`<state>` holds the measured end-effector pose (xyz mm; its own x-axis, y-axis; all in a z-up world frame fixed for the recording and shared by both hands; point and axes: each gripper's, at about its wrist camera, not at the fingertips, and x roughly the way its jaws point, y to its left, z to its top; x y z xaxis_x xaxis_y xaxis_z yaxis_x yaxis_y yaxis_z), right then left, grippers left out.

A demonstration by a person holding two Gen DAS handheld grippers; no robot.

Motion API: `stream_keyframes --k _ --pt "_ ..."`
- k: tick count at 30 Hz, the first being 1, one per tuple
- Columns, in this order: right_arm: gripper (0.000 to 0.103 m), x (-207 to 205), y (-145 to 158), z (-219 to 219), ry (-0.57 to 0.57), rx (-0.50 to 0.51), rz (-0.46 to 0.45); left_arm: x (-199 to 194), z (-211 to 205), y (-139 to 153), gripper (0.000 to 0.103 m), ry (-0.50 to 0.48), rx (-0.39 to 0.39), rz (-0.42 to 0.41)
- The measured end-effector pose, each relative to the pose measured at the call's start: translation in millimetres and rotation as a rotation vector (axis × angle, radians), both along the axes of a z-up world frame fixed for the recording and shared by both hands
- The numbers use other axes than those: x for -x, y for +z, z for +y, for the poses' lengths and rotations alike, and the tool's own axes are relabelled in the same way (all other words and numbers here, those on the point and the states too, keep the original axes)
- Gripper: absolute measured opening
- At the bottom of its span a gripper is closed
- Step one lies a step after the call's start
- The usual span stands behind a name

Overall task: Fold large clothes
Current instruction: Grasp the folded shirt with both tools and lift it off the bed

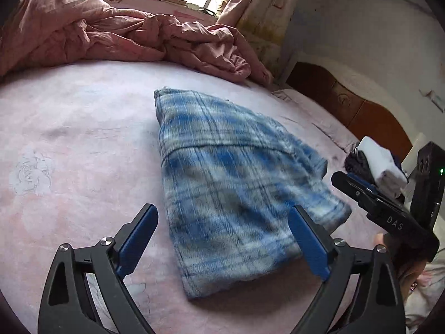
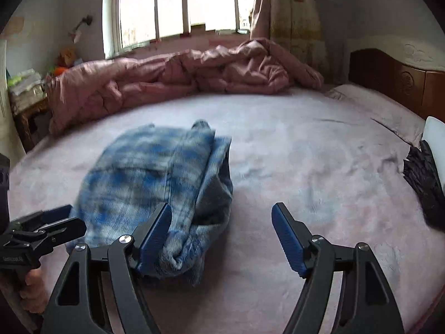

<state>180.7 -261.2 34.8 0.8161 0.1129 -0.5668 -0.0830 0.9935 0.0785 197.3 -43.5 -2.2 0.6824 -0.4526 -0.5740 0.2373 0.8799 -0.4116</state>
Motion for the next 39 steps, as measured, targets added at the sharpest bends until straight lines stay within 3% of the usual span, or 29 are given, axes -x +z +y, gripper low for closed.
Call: stream_keyframes --k 4,13,16,20,28,29,30,33,35,39 --pt "0.076 -16.4 -0.6 -7.6 0.036 -0.133 0.04 -18.9 4.0 1.8 0.094 0.01 0.063 0.041" --pt "0.077 -59.7 -21.5 -16.5 0.031 -0.266 0.145 -67.2 14.9 -20.6 0.094 0.032 0.171 0.14" --pt "0.079 -68.7 -32.7 -12.0 0.067 -0.312 0.197 -72.2 16.7 -30.7 0.094 -0.017 0.224 0.164" --pt "0.083 -80.1 -54.0 -14.7 0.121 -0.476 0.301 -71.1 17.3 -32.6 0.094 -0.053 0.232 0.153" --pt "0.081 -92.7 -78.3 -19.5 0.167 -0.628 0.345 -69.6 17.2 -35.9 0.096 -0.1 0.278 0.168" --pt "0.075 -92.1 -78.2 -17.4 0.181 -0.628 0.336 -68.3 15.7 -35.5 0.091 -0.109 0.275 0.165" --pt "0.066 -90.8 -77.8 -16.3 0.185 -0.626 0.331 -67.0 14.4 -35.3 0.072 -0.116 0.27 0.162" --pt "0.047 -82.1 -70.2 -7.6 0.183 -0.58 0.266 -61.1 16.3 -32.6 0.046 -0.09 0.273 0.127" --pt "0.044 -74.0 -59.9 1.5 0.188 -0.524 0.212 -50.1 17.3 -26.8 0.04 -0.066 0.257 0.064" --pt "0.043 -51.1 -38.5 23.3 0.187 -0.33 0.099 -35.7 -4.3 -13.6 0.036 -0.042 0.079 -0.018"
